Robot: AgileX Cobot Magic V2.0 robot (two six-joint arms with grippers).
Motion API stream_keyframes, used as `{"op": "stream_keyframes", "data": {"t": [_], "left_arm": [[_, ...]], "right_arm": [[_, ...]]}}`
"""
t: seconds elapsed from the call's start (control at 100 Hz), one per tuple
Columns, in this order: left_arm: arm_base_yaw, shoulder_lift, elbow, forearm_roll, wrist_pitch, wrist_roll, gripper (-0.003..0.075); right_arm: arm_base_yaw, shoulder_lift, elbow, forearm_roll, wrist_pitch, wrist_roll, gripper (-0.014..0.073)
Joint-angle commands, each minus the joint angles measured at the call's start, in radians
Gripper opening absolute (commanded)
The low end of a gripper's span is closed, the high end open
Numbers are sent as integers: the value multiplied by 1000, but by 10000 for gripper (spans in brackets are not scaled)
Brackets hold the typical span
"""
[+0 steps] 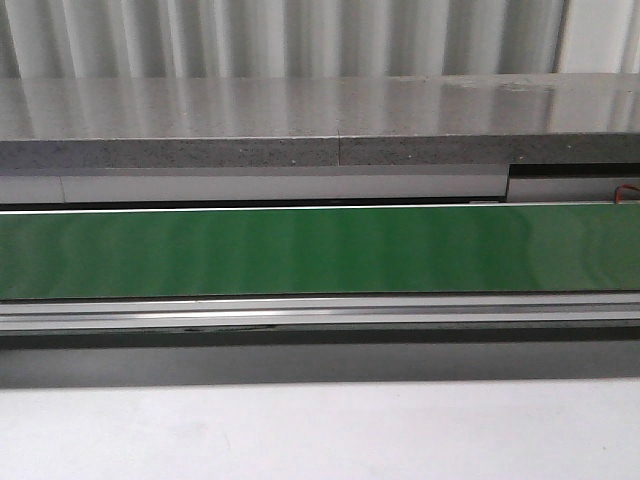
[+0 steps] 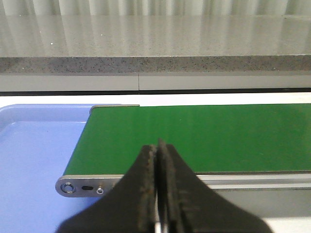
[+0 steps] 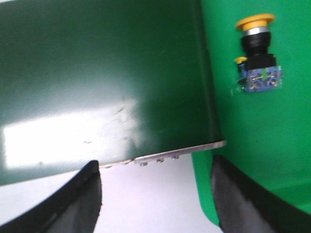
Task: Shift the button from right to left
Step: 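Close the right gripper on the yellow push button's base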
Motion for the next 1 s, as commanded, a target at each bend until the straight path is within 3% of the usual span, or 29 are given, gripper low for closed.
{"op": "stream_keyframes", "data": {"t": [0.0, 0.38, 0.99], "left_arm": [[1, -34, 24, -7, -83, -9, -20], [1, -34, 24, -7, -83, -9, -20], [1, -34, 24, -7, -83, -9, -20]], "right_arm": [[-59, 21, -67, -5, -23, -3, 475], [-276, 258, -184, -27, 10, -7, 475], [-286, 582, -340, 17, -6, -234, 475]]}}
